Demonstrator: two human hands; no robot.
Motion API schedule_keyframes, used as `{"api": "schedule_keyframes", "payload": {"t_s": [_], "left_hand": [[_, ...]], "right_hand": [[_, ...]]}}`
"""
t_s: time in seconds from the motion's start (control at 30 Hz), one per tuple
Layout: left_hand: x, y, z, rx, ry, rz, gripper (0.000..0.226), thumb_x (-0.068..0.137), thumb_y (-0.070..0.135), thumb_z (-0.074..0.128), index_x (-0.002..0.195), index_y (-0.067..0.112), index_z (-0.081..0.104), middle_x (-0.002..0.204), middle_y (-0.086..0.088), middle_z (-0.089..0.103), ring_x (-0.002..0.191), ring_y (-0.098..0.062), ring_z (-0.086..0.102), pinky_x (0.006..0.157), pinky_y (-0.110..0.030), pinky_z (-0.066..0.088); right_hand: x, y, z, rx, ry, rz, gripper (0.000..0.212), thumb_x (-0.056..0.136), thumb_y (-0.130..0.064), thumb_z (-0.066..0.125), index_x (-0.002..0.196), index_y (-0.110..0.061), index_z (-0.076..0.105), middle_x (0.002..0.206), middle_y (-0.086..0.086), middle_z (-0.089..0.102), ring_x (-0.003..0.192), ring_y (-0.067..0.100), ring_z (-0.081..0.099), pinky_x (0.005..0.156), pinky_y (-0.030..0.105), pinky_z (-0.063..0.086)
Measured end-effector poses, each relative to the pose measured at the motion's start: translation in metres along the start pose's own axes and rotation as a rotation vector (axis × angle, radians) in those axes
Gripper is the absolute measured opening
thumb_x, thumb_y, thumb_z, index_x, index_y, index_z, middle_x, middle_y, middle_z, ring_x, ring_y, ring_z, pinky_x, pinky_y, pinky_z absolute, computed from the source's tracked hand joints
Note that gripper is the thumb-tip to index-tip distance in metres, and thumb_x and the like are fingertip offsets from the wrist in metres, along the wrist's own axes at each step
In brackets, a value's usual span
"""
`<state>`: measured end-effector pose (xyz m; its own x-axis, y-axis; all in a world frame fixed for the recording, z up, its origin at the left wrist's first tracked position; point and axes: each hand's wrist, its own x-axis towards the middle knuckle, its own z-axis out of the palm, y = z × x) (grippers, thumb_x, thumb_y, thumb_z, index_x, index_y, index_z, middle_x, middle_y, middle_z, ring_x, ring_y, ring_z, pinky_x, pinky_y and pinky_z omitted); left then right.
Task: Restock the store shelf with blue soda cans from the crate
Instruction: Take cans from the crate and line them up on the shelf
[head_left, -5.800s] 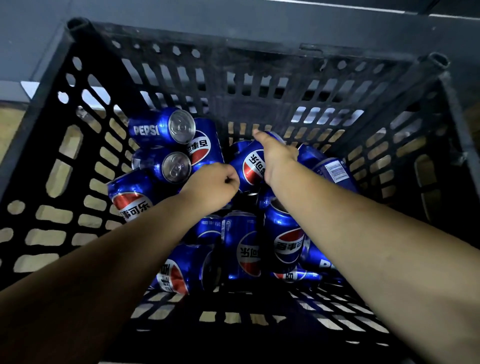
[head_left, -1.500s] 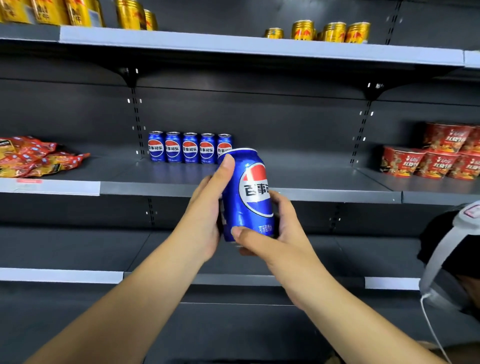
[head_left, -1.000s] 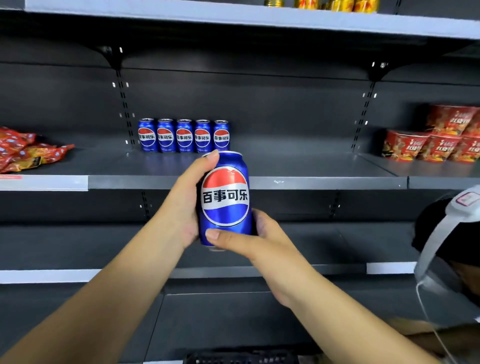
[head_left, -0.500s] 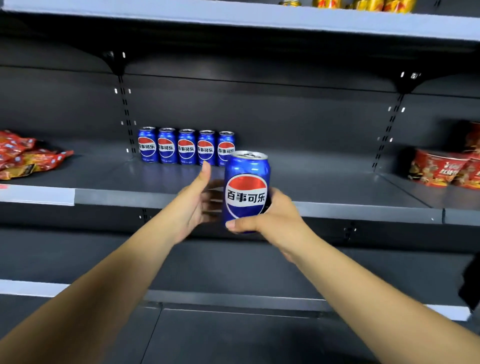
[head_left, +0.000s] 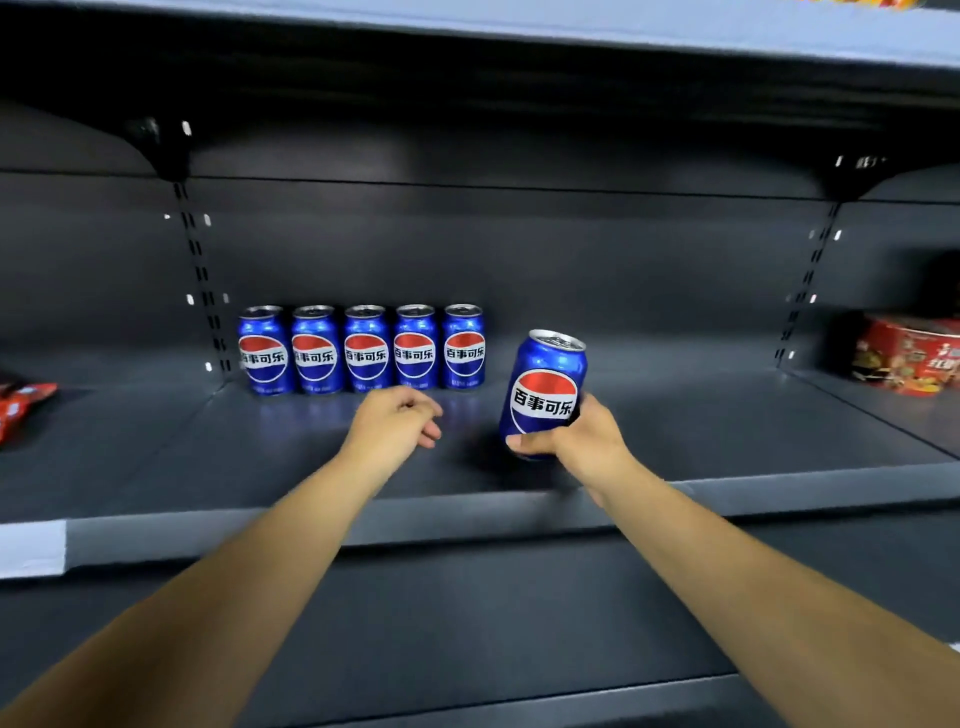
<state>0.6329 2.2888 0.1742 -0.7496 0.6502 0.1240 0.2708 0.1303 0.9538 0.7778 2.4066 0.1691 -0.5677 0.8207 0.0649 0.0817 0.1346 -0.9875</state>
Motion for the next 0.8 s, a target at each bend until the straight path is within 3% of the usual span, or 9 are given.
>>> {"api": "schedule_keyframes", "payload": {"t_s": [0.1, 0.2, 0.33, 0.47, 0.63, 0.8], "left_hand": [[0.026, -0.006, 0.003, -0.065, -0.023, -0.053, 0.028, 0.094, 0.006, 0.044, 0.072, 0.015, 0.058, 0.060, -0.003, 0.059, 0.040, -0.003, 0.054, 0.049, -0.018, 0.037], [0.045, -0.015, 0.008, -0.070, -0.064, -0.070, 0.027, 0.094, 0.006, 0.045, 0.071, 0.014, 0.058, 0.062, -0.004, 0.059, 0.051, -0.011, 0.054, 0.051, -0.019, 0.037], [0.070, -0.025, 0.008, -0.079, -0.069, -0.075, 0.028, 0.093, 0.006, 0.044, 0.071, 0.015, 0.058, 0.063, -0.004, 0.059, 0.053, -0.012, 0.053, 0.050, -0.019, 0.037], [0.089, -0.044, -0.005, -0.073, -0.045, -0.080, 0.027, 0.092, 0.005, 0.044, 0.071, 0.015, 0.058, 0.063, -0.005, 0.059, 0.049, -0.009, 0.053, 0.049, -0.016, 0.039], [0.099, -0.064, -0.009, -0.015, -0.036, 0.025, 0.026, 0.090, 0.003, 0.048, 0.071, 0.014, 0.061, 0.056, -0.005, 0.058, 0.050, -0.014, 0.052, 0.050, -0.018, 0.044], [0.106, -0.070, -0.006, 0.045, -0.095, 0.051, 0.025, 0.087, 0.005, 0.053, 0.068, 0.017, 0.063, 0.046, 0.004, 0.055, 0.045, -0.009, 0.050, 0.054, -0.024, 0.041]], "right_hand": [[0.027, 0.009, 0.009, -0.008, 0.046, 0.034, 0.063, 0.058, 0.005, 0.084, 0.112, -0.007, 0.055, 0.102, 0.005, 0.066, 0.093, 0.019, 0.062, 0.071, 0.021, 0.047], [0.047, 0.019, 0.021, -0.095, 0.076, 0.055, 0.065, 0.056, 0.002, 0.087, 0.111, -0.007, 0.054, 0.102, 0.005, 0.066, 0.099, 0.021, 0.062, 0.079, 0.025, 0.045], [0.071, 0.025, 0.032, -0.209, 0.093, 0.035, 0.059, 0.058, -0.001, 0.086, 0.105, -0.012, 0.052, 0.098, 0.002, 0.063, 0.096, 0.019, 0.060, 0.078, 0.024, 0.043], [0.095, 0.029, 0.036, -0.330, 0.076, 0.016, 0.059, 0.066, -0.010, 0.085, 0.114, -0.011, 0.051, 0.100, -0.003, 0.057, 0.092, 0.013, 0.053, 0.077, 0.022, 0.040], [0.134, 0.036, 0.033, -0.395, 0.117, -0.007, 0.061, 0.068, -0.017, 0.084, 0.120, -0.009, 0.054, 0.113, 0.003, 0.063, 0.091, 0.012, 0.054, 0.076, 0.021, 0.039], [0.168, 0.046, 0.030, -0.441, 0.139, 0.000, 0.059, 0.071, -0.023, 0.082, 0.121, -0.010, 0.054, 0.118, 0.004, 0.063, 0.105, 0.020, 0.059, 0.083, 0.026, 0.042]]}}
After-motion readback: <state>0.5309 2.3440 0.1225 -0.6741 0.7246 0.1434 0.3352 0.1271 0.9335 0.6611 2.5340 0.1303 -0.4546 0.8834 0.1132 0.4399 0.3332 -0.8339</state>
